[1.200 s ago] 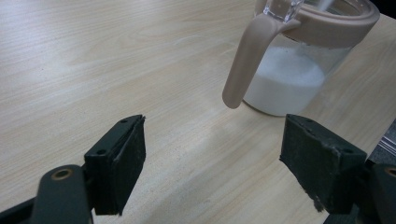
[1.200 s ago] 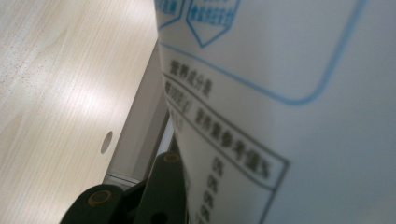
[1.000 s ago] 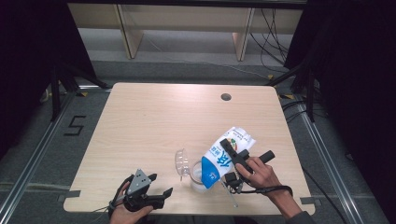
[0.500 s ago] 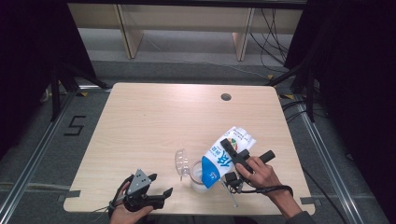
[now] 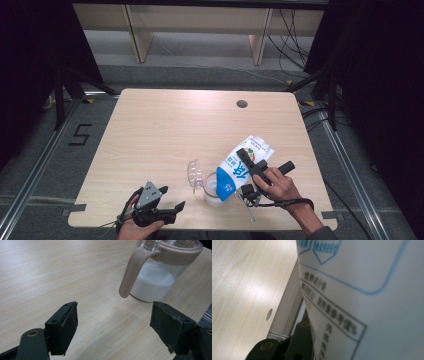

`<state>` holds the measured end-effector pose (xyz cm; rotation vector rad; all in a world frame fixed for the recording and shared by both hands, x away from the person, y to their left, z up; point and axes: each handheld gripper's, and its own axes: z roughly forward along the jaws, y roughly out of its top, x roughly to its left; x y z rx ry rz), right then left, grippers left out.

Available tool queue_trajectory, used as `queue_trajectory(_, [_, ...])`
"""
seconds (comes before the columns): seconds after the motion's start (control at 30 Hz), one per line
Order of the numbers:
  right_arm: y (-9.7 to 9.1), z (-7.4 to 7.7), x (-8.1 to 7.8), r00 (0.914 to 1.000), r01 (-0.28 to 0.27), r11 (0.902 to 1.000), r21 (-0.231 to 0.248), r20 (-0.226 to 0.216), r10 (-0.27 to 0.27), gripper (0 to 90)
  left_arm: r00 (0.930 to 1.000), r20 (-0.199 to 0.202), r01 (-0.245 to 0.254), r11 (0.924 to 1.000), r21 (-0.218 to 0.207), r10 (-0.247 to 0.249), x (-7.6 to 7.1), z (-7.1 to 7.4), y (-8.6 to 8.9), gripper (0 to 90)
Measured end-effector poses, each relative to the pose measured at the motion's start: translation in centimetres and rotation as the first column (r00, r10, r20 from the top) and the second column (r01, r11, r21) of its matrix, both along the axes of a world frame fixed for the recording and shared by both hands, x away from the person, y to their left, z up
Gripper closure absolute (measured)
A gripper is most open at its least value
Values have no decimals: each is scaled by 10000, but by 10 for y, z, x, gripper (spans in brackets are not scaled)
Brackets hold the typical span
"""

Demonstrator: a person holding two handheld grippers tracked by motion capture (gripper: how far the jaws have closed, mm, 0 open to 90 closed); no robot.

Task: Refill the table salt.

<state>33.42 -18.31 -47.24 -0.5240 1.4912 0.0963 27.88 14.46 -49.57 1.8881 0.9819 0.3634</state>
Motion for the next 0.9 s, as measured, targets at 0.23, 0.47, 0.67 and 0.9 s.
queue_trajectory(0.23, [0,-2,0,9999,24,10000,-75,-148,-25,774,10000,-8,-34,10000,83,34,-1,1,0,216])
queue_trajectory(0.47, [0,-1,0,9998,76,9999,-115,-182,-78,775,10000,-14,-1,10000,47,1,0,0,0,216])
queue_trajectory(0.67, [0,0,0,9999,-1,10000,-27,-160,1,775,10000,-21,-6,10000,57,6,0,0,1,216])
queue_trajectory(0.9, [1,0,-1,9995,70,10000,6,-319,-70,775,10000,-1,-11,10000,37,11,0,0,1,216])
